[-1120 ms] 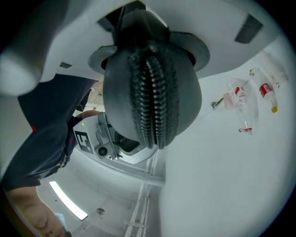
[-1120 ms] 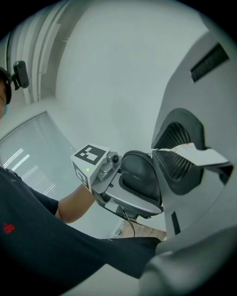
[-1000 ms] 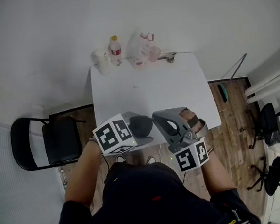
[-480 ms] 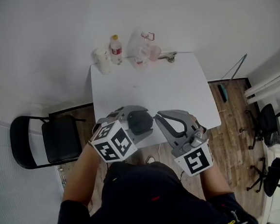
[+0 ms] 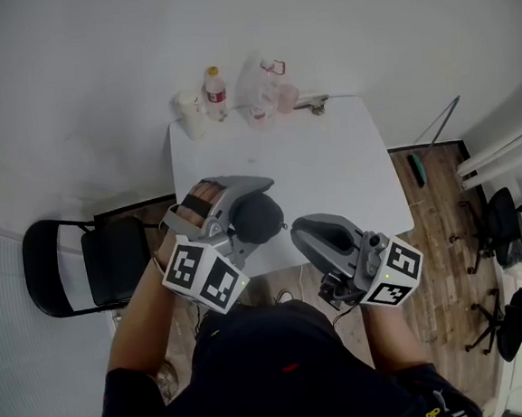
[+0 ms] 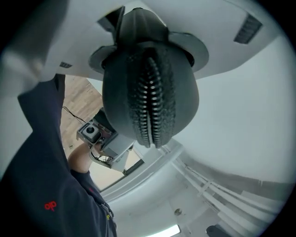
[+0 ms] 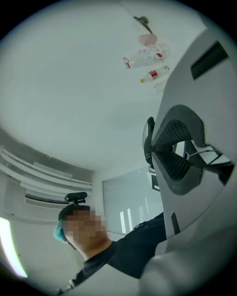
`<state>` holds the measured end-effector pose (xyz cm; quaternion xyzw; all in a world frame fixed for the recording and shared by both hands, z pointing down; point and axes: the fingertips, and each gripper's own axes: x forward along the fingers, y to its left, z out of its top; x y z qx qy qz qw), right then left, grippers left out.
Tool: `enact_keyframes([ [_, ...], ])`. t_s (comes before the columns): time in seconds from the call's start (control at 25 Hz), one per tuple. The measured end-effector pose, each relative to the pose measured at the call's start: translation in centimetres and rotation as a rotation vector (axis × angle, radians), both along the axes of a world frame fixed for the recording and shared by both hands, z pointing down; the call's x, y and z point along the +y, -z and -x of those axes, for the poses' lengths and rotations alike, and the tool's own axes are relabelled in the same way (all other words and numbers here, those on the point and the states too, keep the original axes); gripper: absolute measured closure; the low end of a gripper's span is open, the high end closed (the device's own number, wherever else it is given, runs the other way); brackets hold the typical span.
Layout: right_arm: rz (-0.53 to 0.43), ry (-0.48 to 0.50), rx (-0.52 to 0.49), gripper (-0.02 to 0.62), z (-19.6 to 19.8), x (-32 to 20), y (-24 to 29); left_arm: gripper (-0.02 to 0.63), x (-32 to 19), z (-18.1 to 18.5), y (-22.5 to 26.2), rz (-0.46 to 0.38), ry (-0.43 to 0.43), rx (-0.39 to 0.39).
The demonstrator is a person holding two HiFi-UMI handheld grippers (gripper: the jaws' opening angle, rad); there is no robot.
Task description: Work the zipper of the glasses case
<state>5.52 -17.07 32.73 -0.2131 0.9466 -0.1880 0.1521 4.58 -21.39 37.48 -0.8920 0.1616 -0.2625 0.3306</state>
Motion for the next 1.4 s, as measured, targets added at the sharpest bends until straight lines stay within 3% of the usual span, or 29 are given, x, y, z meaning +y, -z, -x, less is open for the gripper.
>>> enact_keyframes([
  [0.24, 0.221, 0.174, -0.256, 0.571, 1.1, 1.0, -0.8, 0.342, 0.1, -0.2, 1.0, -0.121, -0.012, -0.024],
  [0.52, 0.316, 0.265, -0.475, 0.558, 0.5, 1.1, 0.4, 0.342, 0.5, -0.4, 0.5, -0.182, -0.005, -0.057],
  [0.64, 0.324, 0.247, -0.496, 0.560, 0.2, 0.5, 0.5, 0.342, -0.1, -0.2, 0.2, -0.219, 0.014, -0.086],
  [0.88, 0.254, 0.141, -0.384, 0.574, 0.4, -0.3, 0.1, 0.342, -1.5, 0.6, -0.8, -0.226, 0.064, -0.134],
  [1.08, 0.114, 0.010, -0.152, 0.575, 0.8, -0.3, 0.5, 0.342, -2.4, 0.7, -1.1, -0.253, 0.107, -0.165],
  [1.4, -0.029, -0.063, 0.123, 0.575, 3.1, 0.1, 0.5, 0.342, -3.8, 0.6, -2.3, -0.223, 0.169, -0.219],
])
